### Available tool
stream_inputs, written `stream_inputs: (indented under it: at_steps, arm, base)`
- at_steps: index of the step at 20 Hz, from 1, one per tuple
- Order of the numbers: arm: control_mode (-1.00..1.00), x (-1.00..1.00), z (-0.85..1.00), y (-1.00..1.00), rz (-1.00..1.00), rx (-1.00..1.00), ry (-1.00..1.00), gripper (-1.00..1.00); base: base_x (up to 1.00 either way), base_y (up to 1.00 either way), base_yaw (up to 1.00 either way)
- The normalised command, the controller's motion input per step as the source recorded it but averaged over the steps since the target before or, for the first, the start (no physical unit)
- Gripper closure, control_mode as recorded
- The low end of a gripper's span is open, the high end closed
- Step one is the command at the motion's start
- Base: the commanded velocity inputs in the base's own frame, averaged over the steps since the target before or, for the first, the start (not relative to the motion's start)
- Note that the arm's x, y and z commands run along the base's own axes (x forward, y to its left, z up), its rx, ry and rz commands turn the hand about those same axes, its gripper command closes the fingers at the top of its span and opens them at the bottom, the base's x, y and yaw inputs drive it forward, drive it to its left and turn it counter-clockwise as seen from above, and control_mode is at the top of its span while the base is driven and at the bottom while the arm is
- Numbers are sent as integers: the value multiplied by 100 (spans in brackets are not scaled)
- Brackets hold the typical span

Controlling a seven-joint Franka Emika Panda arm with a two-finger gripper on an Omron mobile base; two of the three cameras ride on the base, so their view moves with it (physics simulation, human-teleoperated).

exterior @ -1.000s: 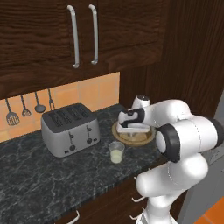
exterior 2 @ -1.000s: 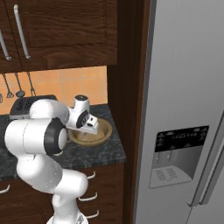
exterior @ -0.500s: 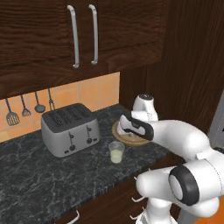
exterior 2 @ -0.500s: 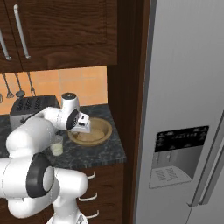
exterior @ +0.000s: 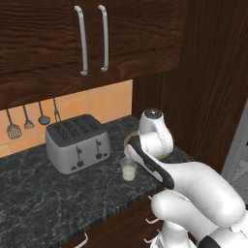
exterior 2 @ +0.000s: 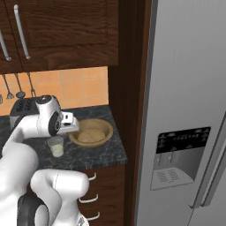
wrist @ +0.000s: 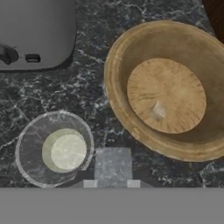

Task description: Grab a lemon wedge from the fridge and one ice cube from the ice bowl, and put them in the glass of lemonade.

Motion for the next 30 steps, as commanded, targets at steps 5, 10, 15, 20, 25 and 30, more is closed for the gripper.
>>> stream_inputs:
  at_steps: [5,10,15,20,25,30]
  arm:
    - [-100,-9,3,51,9,-17,0,100]
    - [-100,1,-12,41,0,-10,0,100]
    - [-100,13,-18,22,0,-6,0,100]
    - [-100,13,-24,2,0,-3,1,100]
    - [-100,11,-22,0,0,0,0,100]
    - [-100,16,-20,0,0,0,0,100]
  base:
    - [0,0,0]
    - [0,0,0]
    - [0,0,0]
    - [0,0,0]
    - [0,0,0]
    - [0,0,0]
